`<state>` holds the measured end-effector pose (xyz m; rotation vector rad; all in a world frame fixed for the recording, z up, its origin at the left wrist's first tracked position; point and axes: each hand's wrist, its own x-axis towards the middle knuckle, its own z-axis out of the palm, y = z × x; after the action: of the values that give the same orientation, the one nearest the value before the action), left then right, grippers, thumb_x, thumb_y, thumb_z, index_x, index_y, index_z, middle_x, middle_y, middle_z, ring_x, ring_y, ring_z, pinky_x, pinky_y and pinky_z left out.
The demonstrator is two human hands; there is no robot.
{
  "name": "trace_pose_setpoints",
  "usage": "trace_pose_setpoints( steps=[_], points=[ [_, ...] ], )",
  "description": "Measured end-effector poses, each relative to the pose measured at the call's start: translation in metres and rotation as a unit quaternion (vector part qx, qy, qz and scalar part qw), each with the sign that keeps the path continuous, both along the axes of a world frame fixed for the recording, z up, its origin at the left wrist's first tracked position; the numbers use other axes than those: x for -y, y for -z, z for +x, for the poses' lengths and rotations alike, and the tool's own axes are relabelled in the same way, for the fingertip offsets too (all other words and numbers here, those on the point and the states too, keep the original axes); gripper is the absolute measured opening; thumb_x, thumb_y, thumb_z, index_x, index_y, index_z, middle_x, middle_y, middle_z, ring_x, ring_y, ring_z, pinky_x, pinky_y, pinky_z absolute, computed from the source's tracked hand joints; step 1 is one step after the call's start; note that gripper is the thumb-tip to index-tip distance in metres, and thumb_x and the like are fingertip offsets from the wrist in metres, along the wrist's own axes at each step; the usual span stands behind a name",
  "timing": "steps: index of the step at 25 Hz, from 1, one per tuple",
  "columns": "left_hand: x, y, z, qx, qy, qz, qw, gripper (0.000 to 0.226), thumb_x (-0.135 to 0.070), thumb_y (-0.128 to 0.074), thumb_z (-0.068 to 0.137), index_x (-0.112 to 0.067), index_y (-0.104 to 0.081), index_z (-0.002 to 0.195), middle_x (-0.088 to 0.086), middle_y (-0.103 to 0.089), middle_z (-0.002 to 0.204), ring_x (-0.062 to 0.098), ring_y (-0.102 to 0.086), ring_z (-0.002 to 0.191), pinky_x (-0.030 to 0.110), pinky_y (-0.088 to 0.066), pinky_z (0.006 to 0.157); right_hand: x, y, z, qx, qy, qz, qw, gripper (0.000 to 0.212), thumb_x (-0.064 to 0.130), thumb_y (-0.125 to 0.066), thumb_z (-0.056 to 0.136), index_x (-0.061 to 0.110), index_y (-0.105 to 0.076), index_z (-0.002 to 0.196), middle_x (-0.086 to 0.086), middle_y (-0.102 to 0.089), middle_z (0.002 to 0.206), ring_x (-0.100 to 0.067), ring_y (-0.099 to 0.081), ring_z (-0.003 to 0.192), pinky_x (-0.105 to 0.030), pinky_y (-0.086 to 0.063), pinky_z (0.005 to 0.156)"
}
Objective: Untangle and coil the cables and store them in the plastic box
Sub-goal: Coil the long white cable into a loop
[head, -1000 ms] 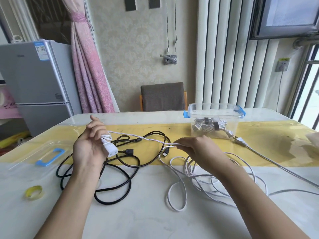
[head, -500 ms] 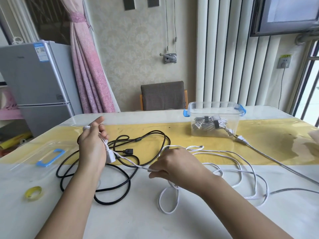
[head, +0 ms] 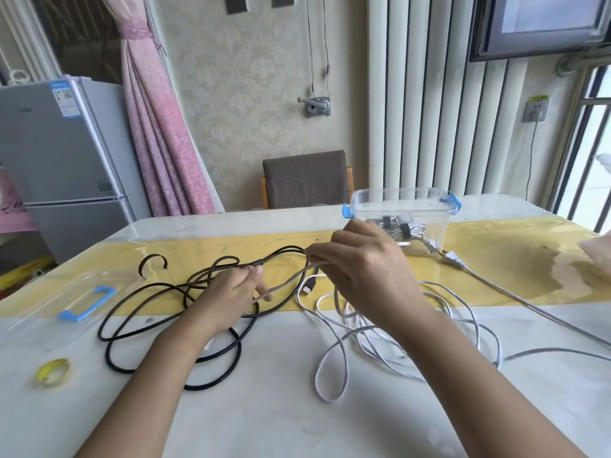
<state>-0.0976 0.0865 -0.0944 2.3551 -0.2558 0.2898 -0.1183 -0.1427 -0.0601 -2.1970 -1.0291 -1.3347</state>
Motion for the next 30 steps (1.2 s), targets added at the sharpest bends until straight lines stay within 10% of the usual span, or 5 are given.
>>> trace_pose_setpoints(
  steps=[4,10,16,25,30],
  points=[
    [0.009,-0.011,-0.011,-0.196,0.088,-0.128,0.968,0.065,-0.052,-0.031,0.093,-0.009,-0.062,0.056,-0.002,-0.026,0.038,0.010,-0.020,0.031,0.018,-0.016,0.036,0.009,-0.001,0.006,-0.006,0.090,0.085,0.992,0.023,0.001,-0.061,0.076,0.016,-0.073,0.088,-0.003,-0.060,0.083,-0.025,-0.053,0.073,-0.031,-0.040,0.067],
    [-0.007,-0.018,-0.019,-0.493,0.382,-0.236,0.745,0.052,-0.059,-0.046,0.088,-0.016,-0.053,0.061,-0.010,-0.039,0.039,-0.003,-0.025,0.028,0.012,-0.018,0.029,0.037,0.001,0.022,-0.049,0.176,0.187,0.965,0.037,-0.007,-0.046,0.061,0.016,-0.075,0.066,-0.004,-0.062,0.075,-0.030,-0.052,0.071,-0.030,-0.039,0.064],
    [-0.006,-0.028,-0.030,-0.493,0.542,-0.388,0.559,0.042,-0.032,-0.028,0.099,-0.020,-0.036,0.060,-0.004,-0.023,0.038,0.007,-0.016,0.031,0.018,-0.012,0.032,0.036,0.012,0.026,-0.085,0.181,0.169,0.965,0.017,0.003,-0.055,0.051,0.015,-0.063,0.043,0.003,-0.061,0.063,-0.019,-0.040,0.072,-0.024,-0.030,0.060],
    [-0.026,-0.040,-0.028,-0.290,0.495,-0.624,0.531,0.027,-0.021,-0.031,0.084,-0.020,-0.035,0.058,-0.008,-0.028,0.038,0.007,-0.020,0.030,0.019,-0.016,0.034,0.012,0.029,0.031,-0.114,0.163,0.082,0.977,0.023,0.000,-0.049,0.049,0.017,-0.062,0.042,0.004,-0.058,0.056,-0.025,-0.048,0.066,-0.028,-0.041,0.054],
    [-0.037,-0.031,-0.018,-0.249,0.381,-0.780,0.429,0.016,-0.007,-0.036,0.081,-0.013,-0.049,0.073,-0.002,-0.036,0.051,0.004,-0.023,0.037,0.020,-0.017,0.041,-0.006,0.038,0.033,-0.149,0.122,-0.012,0.981,0.034,-0.006,-0.048,0.047,0.022,-0.067,0.052,0.005,-0.061,0.060,-0.027,-0.052,0.065,-0.028,-0.042,0.055]
  ],
)
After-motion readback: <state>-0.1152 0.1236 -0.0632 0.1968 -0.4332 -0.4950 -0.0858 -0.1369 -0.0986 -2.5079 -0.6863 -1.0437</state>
